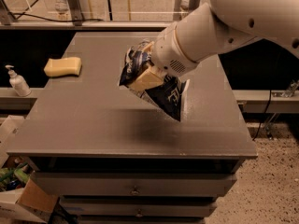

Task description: Move blue chip bag near sponge

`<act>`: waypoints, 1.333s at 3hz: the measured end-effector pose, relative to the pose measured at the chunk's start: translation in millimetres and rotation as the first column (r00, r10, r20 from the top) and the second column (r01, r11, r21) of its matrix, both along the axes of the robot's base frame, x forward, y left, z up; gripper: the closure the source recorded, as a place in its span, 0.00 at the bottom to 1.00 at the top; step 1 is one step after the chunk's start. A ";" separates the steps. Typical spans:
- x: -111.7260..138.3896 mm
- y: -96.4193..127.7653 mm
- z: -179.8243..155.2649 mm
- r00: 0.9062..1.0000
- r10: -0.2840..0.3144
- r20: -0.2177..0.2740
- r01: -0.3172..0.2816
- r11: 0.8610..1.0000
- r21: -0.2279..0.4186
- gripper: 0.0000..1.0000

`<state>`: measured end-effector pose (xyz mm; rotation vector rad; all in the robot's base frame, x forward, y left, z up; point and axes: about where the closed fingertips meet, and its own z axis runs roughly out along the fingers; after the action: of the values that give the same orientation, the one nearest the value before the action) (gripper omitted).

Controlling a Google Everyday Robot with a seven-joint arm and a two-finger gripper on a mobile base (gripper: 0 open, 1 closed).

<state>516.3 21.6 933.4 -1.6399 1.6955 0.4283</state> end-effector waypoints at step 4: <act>141.7 109.4 24.4 0.990 -0.061 0.129 0.037 0.983 0.180 1.00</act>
Offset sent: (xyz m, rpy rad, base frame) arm 0.1217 0.0878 0.0299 0.1617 -0.1727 -0.0778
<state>658.0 131.1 957.8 -1.4623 1.5490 0.4230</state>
